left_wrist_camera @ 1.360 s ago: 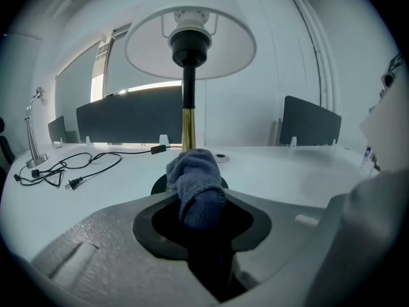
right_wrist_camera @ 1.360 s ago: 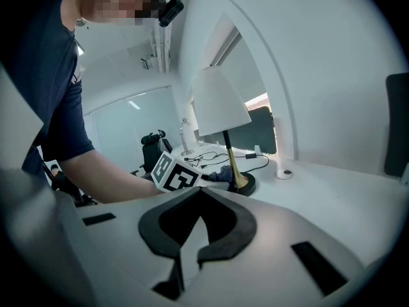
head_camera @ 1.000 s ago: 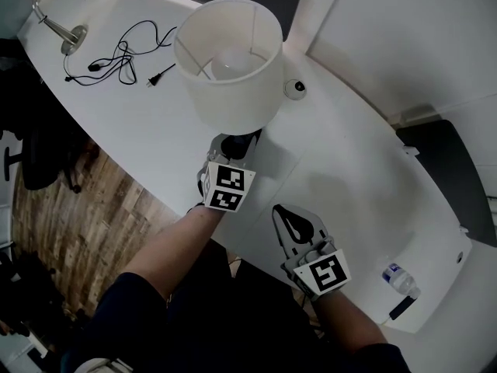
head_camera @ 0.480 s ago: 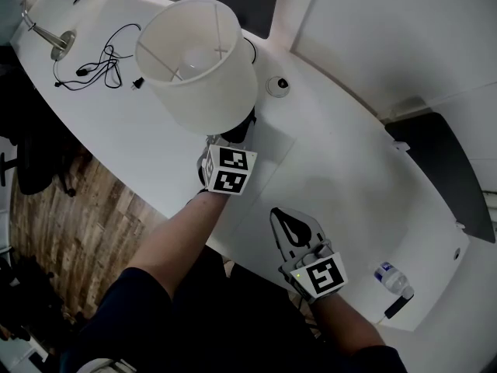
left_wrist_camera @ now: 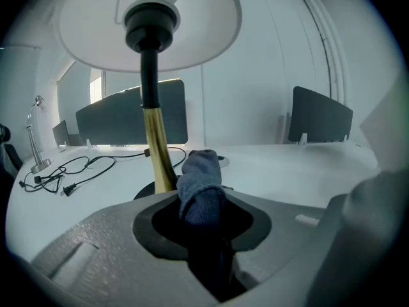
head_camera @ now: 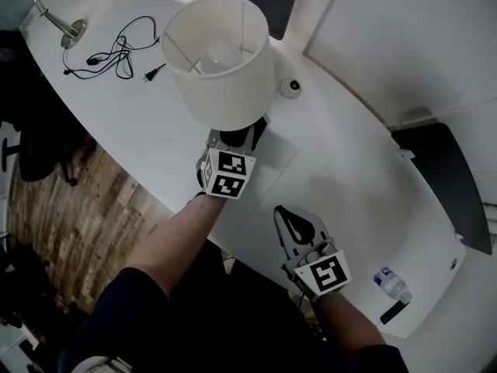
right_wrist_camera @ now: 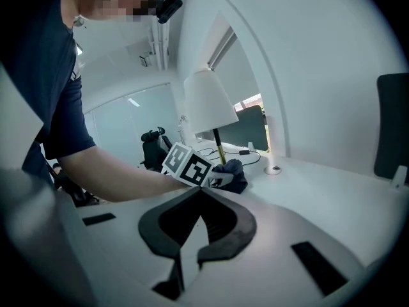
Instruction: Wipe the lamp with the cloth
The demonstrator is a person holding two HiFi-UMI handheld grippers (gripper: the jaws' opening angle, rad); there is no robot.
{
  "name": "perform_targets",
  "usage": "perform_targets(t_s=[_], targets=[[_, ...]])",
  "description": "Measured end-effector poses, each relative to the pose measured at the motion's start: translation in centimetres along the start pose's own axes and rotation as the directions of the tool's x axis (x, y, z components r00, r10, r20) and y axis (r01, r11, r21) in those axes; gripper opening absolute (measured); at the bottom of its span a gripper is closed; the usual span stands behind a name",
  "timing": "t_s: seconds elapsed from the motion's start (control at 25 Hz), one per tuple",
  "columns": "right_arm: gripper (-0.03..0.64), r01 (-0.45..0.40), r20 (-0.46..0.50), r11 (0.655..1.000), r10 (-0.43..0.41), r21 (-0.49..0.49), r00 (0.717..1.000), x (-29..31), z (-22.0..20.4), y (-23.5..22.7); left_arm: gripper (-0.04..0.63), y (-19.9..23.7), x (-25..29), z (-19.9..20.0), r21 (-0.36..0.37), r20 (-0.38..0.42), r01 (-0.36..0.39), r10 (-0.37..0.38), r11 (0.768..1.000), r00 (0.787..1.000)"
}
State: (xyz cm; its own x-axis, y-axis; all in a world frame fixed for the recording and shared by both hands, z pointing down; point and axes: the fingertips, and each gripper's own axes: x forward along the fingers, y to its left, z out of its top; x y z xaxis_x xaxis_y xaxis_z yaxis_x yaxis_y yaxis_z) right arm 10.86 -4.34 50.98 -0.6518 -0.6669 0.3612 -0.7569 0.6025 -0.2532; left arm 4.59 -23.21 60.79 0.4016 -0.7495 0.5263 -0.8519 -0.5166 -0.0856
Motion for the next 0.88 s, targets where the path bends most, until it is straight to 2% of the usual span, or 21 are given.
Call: perform_targets(t_s=[0.28, 0.48, 0.88], targets=[[0.009, -0.039, 0.006, 0.999, 0.040, -0.030, 0.999, 2.5, 1.2, 2.6, 0.117, 3.2, -2.5, -2.1, 0.037, -0.018, -0.001, 0.002, 0.999, 1.000], [0.009, -0.057, 0.001, 0.998, 0.057, -0.041, 0.998, 4.5, 1.6, 4.8, 0.117, 7.0, -3.1, -4.0, 0.008, -0.042, -0.021, 0.021, 1.000, 0.999], [0.009, 0.006, -0.002, 1.000, -0.006, -0.024, 1.000, 6.2, 1.9, 6.2, 0.118, 11.6, -0.6, -3.1, 0.058, -0.031, -0.001, 0.003, 0.998, 1.000]])
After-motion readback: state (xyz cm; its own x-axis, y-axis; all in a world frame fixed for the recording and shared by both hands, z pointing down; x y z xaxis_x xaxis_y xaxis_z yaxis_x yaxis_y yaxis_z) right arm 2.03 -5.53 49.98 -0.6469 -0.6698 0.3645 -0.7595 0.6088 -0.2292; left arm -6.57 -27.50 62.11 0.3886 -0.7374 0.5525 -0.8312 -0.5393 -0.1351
